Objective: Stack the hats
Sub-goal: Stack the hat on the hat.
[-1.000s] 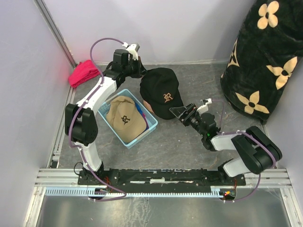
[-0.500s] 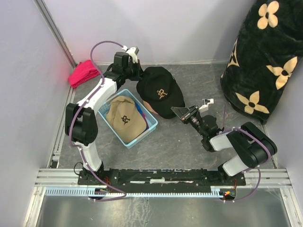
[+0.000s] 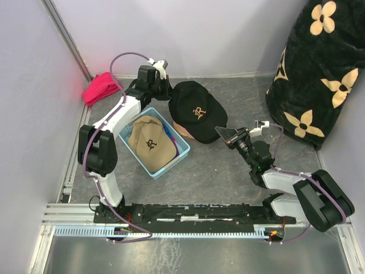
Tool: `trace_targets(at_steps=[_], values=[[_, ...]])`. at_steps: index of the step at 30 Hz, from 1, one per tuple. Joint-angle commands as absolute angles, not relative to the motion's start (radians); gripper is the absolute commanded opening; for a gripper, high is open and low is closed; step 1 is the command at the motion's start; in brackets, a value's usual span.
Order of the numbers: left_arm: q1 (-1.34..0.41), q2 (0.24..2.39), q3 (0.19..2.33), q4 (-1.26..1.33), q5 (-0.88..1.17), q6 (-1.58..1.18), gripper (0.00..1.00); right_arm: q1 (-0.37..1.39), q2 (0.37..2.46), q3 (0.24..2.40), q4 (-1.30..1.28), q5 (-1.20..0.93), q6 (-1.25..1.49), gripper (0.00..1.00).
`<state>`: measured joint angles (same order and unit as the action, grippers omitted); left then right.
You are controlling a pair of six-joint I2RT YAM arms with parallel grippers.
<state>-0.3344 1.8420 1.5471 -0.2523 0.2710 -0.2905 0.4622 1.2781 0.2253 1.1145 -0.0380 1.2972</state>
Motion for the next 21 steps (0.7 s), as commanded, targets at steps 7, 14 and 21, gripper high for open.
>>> trace_targets(at_steps=[7, 14, 21], values=[[-0.341, 1.811, 1.494, -0.307, 0.264, -0.297, 0.03, 0.403, 1.184, 0.22, 0.788, 0.127, 1.402, 0.08], [-0.346, 1.801, 1.494, -0.302, 0.258, -0.299, 0.03, 0.374, 1.25, 0.241, 0.744, 0.133, 1.49, 0.05], [-0.364, 1.805, 1.501, -0.304, 0.247, -0.299, 0.03, 0.288, 1.26, 0.256, 0.618, 0.096, 1.514, 0.02]])
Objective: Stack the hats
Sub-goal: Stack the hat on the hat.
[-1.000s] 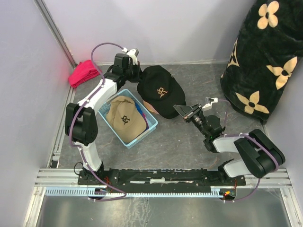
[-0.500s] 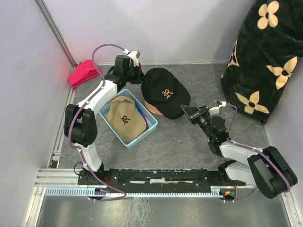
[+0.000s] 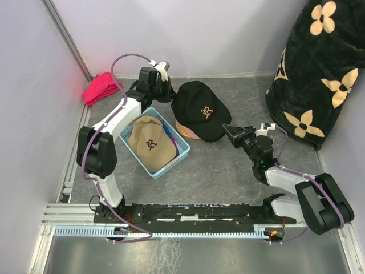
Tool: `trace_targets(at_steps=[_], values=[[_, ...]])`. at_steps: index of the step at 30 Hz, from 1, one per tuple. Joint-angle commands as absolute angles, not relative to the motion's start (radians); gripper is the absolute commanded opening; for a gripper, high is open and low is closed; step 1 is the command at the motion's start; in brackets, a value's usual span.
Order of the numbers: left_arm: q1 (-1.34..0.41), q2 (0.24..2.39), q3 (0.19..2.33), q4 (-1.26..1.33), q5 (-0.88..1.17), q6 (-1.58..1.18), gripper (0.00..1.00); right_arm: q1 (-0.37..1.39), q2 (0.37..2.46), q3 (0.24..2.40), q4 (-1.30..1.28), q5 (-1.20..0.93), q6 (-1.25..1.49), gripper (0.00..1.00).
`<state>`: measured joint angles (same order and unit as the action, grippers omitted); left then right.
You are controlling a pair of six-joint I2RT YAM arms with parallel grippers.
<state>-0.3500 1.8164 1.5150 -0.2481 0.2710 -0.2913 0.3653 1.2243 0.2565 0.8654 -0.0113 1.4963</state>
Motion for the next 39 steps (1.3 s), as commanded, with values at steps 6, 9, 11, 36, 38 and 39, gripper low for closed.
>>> trace_targets(at_steps=[6, 9, 11, 36, 38, 39], values=[[-0.381, 1.806, 1.506, -0.305, 0.231, -0.303, 0.03, 0.209, 1.335, 0.272, 0.616, 0.003, 1.514, 0.02], [-0.384, 1.802, 1.505, -0.304, 0.229, -0.306, 0.03, 0.188, 1.345, 0.283, 0.586, -0.015, 1.498, 0.02], [-0.387, 1.797, 1.501, -0.3, 0.223, -0.31, 0.03, 0.167, 1.355, 0.287, 0.58, -0.036, 1.491, 0.02], [-0.391, 1.743, 1.377, -0.184, 0.241, -0.4, 0.03, 0.133, 1.501, 0.307, 0.517, -0.118, 1.37, 0.01], [-0.39, 1.745, 1.369, -0.173, 0.244, -0.406, 0.03, 0.133, 1.536, 0.308, 0.543, -0.124, 1.37, 0.01], [-0.391, 1.746, 1.366, -0.171, 0.244, -0.408, 0.03, 0.133, 1.552, 0.307, 0.556, -0.124, 1.369, 0.01]])
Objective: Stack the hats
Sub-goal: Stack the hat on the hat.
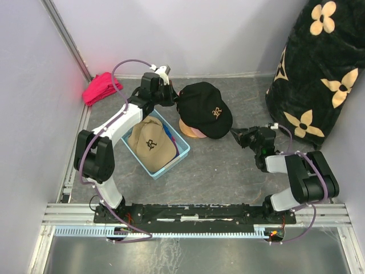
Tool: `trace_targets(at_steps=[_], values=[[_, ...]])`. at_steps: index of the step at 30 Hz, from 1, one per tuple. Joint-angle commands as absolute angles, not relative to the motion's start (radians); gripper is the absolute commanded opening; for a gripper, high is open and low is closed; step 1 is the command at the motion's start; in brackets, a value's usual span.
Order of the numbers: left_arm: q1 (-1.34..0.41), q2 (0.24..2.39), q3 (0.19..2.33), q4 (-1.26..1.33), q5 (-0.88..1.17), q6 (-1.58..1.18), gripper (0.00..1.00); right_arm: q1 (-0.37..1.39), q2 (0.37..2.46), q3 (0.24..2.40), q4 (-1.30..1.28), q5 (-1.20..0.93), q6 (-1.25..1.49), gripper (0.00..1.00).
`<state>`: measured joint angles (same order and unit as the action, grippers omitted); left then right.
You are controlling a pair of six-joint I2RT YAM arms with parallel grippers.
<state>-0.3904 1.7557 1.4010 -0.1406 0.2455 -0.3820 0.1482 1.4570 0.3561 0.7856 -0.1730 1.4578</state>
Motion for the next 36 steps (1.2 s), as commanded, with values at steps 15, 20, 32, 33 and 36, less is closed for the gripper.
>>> trace_targets(at_steps=[15, 20, 32, 33, 36], values=[[-0.389, 1.734, 1.368, -0.166, 0.216, -0.413, 0.03, 0.133, 1.365, 0.326, 0.425, -0.053, 1.264, 0.06], [-0.39, 1.734, 1.379, -0.167, 0.218, -0.42, 0.03, 0.133, 1.082, 0.401, 0.19, 0.021, 1.151, 0.35], [-0.39, 1.743, 1.392, -0.176, 0.225, -0.414, 0.03, 0.133, 1.214, 0.43, 0.466, -0.184, 1.229, 0.63], [-0.388, 1.743, 1.393, -0.177, 0.227, -0.414, 0.03, 0.133, 1.228, 0.429, 0.499, -0.193, 1.238, 0.63], [-0.39, 1.743, 1.391, -0.178, 0.227, -0.411, 0.03, 0.133, 1.256, 0.424, 0.572, -0.198, 1.261, 0.63]])
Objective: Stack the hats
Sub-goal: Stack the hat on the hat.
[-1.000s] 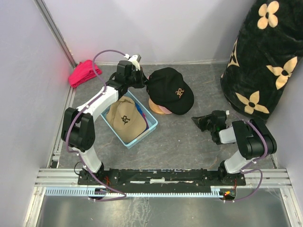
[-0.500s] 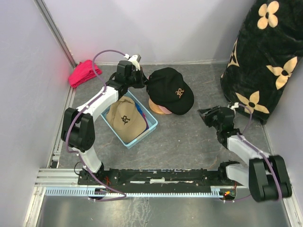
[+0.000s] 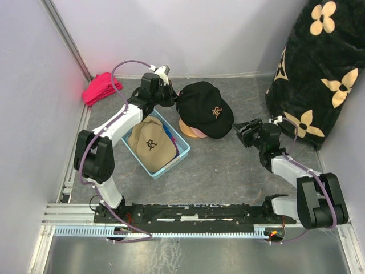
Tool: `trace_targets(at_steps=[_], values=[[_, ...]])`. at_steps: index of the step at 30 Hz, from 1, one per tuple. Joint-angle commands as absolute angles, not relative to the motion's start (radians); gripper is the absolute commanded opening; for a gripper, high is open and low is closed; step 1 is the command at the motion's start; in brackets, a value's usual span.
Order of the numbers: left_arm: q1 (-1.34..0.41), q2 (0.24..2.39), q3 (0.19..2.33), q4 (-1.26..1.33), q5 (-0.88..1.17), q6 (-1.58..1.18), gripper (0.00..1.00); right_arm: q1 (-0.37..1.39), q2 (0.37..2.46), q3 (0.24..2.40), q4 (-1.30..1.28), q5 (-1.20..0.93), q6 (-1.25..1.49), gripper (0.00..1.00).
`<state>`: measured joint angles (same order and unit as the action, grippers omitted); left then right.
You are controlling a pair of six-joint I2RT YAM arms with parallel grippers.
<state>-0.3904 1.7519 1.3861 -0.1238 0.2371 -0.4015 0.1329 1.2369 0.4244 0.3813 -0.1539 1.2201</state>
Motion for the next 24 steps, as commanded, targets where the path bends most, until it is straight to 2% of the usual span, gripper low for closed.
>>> trace_targets(at_steps=[1, 11, 24], values=[[-0.389, 1.745, 1.39, -0.177, 0.227, -0.411, 0.03, 0.133, 1.264, 0.422, 0.592, -0.2, 1.267, 0.63], [-0.389, 1.747, 1.396, -0.184, 0.225, -0.405, 0.03, 0.133, 1.387, 0.429, 0.747, -0.235, 1.324, 0.63], [-0.389, 1.755, 1.406, -0.196, 0.22, -0.399, 0.03, 0.133, 1.586, 0.411, 1.167, -0.285, 1.441, 0.59]])
